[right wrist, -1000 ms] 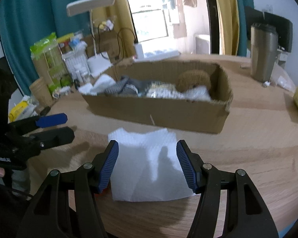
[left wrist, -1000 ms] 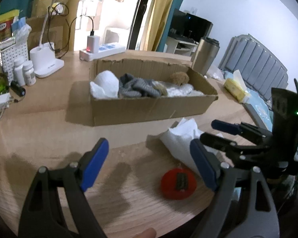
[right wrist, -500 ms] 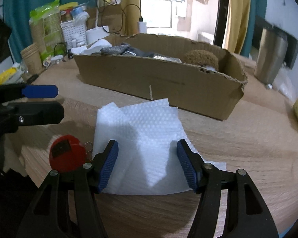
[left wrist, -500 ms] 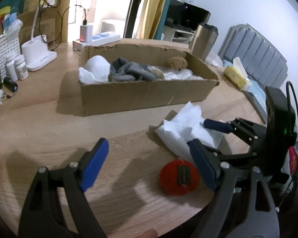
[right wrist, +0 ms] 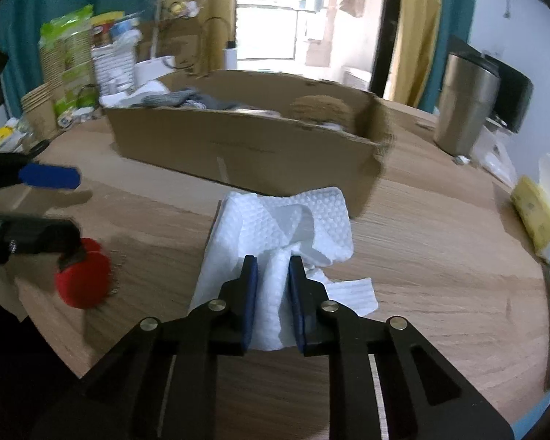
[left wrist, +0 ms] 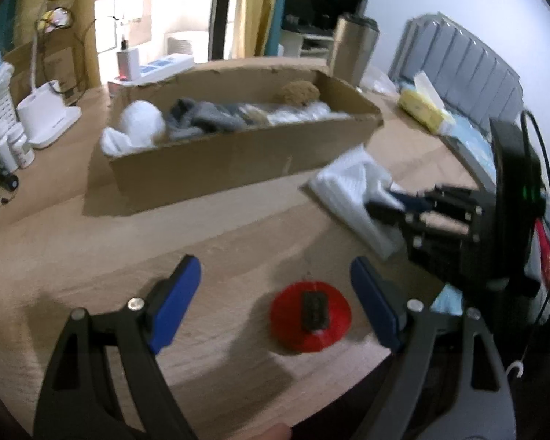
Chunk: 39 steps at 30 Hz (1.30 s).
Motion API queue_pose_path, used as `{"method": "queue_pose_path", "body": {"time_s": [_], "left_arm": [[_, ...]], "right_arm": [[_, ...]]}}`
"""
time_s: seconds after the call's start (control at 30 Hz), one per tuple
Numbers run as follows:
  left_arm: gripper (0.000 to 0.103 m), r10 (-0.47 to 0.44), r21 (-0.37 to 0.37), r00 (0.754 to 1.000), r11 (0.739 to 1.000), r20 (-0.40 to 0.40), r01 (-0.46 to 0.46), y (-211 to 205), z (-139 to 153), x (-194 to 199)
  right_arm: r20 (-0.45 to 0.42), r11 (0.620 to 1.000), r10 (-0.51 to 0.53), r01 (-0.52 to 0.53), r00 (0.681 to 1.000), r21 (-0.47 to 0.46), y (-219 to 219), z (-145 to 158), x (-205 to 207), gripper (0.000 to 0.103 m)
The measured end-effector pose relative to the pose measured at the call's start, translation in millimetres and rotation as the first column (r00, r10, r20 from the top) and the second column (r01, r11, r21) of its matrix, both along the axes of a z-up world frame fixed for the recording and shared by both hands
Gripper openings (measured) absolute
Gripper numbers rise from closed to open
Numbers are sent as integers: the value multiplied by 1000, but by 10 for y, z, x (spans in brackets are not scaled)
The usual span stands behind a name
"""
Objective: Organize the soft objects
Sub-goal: 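Grasp the white paper towel with the right gripper while the left gripper grasps the red pouch, then carry the red pouch with the left gripper while the right gripper carries the towel over the box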
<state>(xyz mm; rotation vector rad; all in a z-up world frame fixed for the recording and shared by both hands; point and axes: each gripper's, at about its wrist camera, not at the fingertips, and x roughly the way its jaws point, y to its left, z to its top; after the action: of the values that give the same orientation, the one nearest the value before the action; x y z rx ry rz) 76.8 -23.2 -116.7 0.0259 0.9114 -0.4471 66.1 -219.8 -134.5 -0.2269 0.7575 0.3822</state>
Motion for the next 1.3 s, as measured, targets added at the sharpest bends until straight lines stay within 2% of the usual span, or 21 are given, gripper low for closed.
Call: {"method": "queue_pose_path", "body": {"time_s": [0.3,0.5,0.57,0.6,0.63,0.7,0.83,0.93,1.07,1.3], "left_arm": [[85,-70,87,996,993,-48,74,-201,-153,-51],[84,-58,80,996,995,-64,63,-160,-180,-36],[74,-78,92,996,992,-49,82,-177,-170,-62],[61,-84,102,995,991,-47,88,-199,-180,-72],[54,-85,112,995,990,-45,89,-210,-186,-75],[51,-93,121,995,988,-42,97,-223,-197,-84],[49,-110,122,993,986,-36,114,-239,-188,-103],[49,-111,117,994,987,-22,113,-227,-149,-110],[49,-98,101,995,990,11,97,-172,-60,-96],[49,-58,37,995,998,79,55,-67,80,19]], "right_arm": [[3,998,-60,59,998,37,-270,-3,31,19],[9,995,-67,66,998,77,-349,-15,15,19],[13,995,-66,65,998,77,-348,-16,12,19],[14,995,-67,66,998,78,-346,-17,9,19],[15,994,-69,67,998,80,-345,-19,8,19],[19,994,-71,69,997,85,-337,-25,3,19],[23,992,-77,74,997,106,-344,-40,2,19],[20,988,-85,81,996,135,-350,-39,9,12],[16,984,-68,65,998,167,-337,5,-1,10],[113,982,-70,49,991,180,-298,227,-110,9]]}}
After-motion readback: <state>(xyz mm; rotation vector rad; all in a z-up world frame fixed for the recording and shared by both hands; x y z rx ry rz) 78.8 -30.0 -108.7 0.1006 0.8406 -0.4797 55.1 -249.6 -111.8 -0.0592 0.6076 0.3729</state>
